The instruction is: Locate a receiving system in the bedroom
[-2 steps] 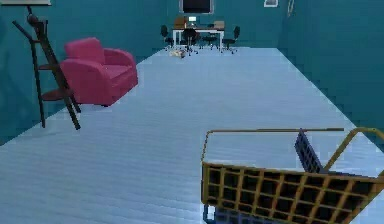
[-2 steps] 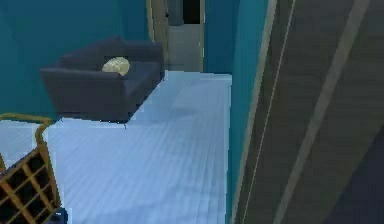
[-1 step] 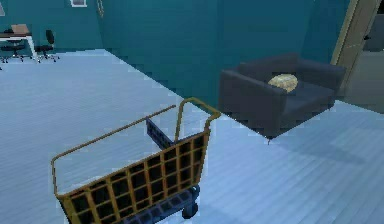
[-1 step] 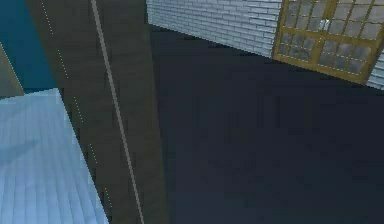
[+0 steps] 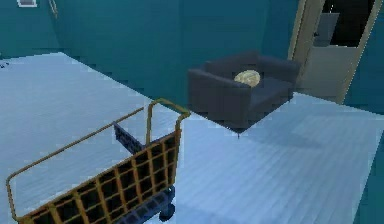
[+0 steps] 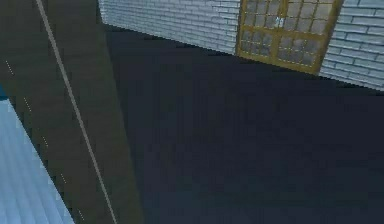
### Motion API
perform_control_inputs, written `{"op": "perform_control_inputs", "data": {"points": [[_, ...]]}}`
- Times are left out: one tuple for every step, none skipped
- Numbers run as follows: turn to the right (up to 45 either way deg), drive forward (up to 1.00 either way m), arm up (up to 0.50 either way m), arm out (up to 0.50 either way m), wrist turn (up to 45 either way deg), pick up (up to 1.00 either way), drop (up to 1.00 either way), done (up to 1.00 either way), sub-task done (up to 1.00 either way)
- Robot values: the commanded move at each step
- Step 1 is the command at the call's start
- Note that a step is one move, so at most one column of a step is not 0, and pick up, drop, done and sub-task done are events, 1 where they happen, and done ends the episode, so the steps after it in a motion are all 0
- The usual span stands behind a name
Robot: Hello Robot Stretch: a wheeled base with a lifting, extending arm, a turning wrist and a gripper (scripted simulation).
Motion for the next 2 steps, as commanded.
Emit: {"op": "perform_control_inputs", "data": {"points": [[0.0, 0.20, 0.00, 0.00, 0.0, 0.00, 0.00, 0.00, 0.00], [33.0, 0.00, 0.00, 0.00, 0.0, 0.00, 0.00, 0.00, 0.00]]}}
